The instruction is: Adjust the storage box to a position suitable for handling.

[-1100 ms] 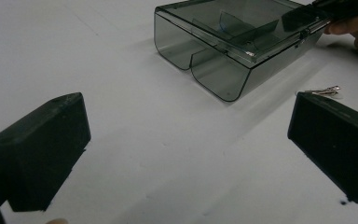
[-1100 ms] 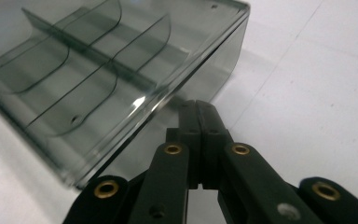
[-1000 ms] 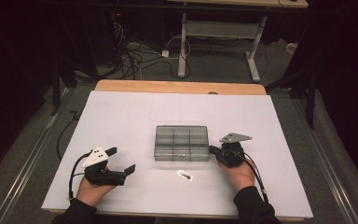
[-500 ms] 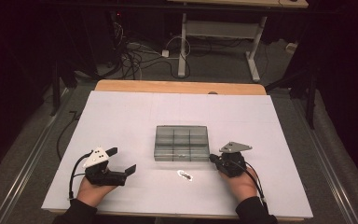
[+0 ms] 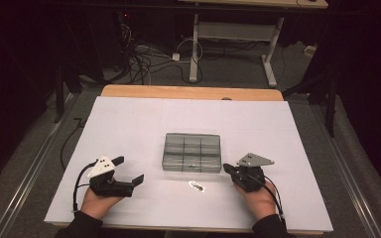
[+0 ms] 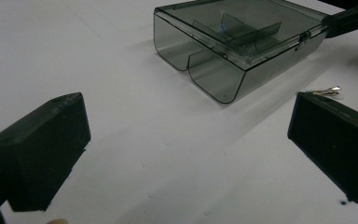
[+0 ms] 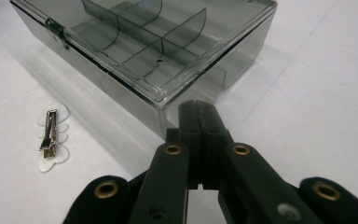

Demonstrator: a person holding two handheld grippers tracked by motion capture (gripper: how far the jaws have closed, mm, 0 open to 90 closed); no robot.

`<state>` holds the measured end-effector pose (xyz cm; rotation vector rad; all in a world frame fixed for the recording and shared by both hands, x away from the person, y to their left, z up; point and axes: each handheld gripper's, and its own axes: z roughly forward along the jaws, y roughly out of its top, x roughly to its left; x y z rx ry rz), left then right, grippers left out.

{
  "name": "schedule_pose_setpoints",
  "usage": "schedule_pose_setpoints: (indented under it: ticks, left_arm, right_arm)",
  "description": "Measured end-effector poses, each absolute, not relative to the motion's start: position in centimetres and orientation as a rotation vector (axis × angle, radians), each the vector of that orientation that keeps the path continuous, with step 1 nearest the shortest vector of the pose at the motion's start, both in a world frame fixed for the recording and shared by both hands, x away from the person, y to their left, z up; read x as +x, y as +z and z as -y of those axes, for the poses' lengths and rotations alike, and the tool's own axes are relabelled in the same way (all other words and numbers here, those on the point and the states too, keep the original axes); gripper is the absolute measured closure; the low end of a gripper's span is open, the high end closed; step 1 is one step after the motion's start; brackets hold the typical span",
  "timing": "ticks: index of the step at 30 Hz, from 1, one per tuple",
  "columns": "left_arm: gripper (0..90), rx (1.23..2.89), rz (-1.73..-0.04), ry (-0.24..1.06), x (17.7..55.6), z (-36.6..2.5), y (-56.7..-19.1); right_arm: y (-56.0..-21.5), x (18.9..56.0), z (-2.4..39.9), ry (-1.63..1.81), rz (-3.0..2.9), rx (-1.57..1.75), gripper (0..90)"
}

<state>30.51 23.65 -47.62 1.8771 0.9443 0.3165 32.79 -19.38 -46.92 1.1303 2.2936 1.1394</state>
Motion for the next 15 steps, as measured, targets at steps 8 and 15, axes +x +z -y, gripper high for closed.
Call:
schedule_pose_setpoints:
  ticks: [8, 15]
  left_arm:
    - [0.0, 1.88, -0.942, 0.321, 30.5, -23.4, -47.7]
    - [0.0, 1.874, -0.942, 0.34, 30.4, -23.3, -47.6]
  right_arm:
    - [-46.9, 31.1, 20.5, 1.208, -2.217, 1.123, 90.0]
    - [-46.8, 29.9, 21.3, 1.239, -2.152, 1.115, 90.0]
